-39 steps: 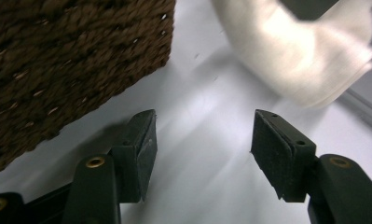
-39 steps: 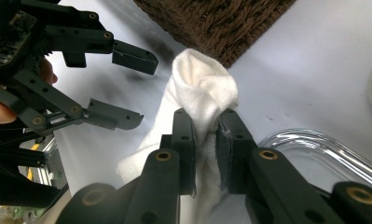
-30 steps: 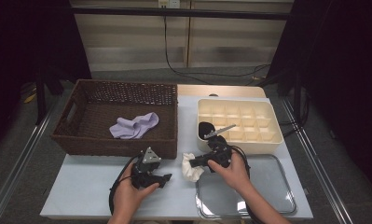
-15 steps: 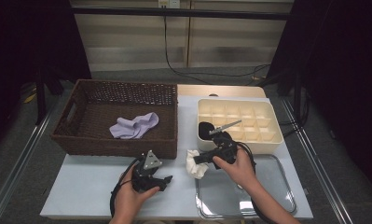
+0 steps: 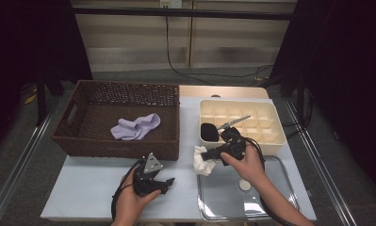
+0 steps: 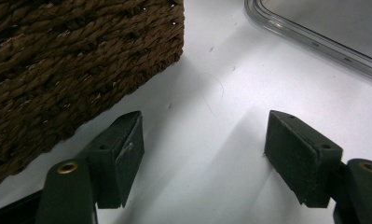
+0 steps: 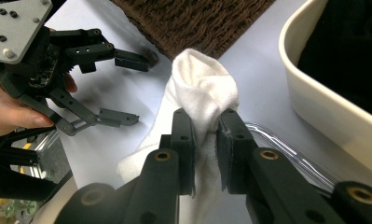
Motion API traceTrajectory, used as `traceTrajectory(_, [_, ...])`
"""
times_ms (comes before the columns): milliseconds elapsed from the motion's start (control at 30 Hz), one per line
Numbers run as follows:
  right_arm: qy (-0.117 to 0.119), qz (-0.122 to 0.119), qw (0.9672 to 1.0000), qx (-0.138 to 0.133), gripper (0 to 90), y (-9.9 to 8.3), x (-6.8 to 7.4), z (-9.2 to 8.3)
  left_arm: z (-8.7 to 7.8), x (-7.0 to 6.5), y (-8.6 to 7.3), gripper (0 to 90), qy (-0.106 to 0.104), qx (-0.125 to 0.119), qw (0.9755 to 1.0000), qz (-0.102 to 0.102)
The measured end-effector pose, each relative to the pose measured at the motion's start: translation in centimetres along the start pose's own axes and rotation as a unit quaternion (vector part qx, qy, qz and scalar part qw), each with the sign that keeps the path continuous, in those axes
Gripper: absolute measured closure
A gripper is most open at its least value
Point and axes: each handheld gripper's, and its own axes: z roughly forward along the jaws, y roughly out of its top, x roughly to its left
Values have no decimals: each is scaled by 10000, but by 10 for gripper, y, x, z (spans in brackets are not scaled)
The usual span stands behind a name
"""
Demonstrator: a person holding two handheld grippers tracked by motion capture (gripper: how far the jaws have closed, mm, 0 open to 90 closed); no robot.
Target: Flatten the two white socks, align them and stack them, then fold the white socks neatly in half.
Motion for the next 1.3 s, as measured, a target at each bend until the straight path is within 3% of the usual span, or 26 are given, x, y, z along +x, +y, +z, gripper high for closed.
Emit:
traceTrajectory(567, [-129,20,9999,13,780,15,-4,-24,0,0,0,275,9,16,10000,23])
traceTrajectory(1300, [-401,89,9990,-176,778,40,-15,-56,0,0,0,275,6,20,10000,19])
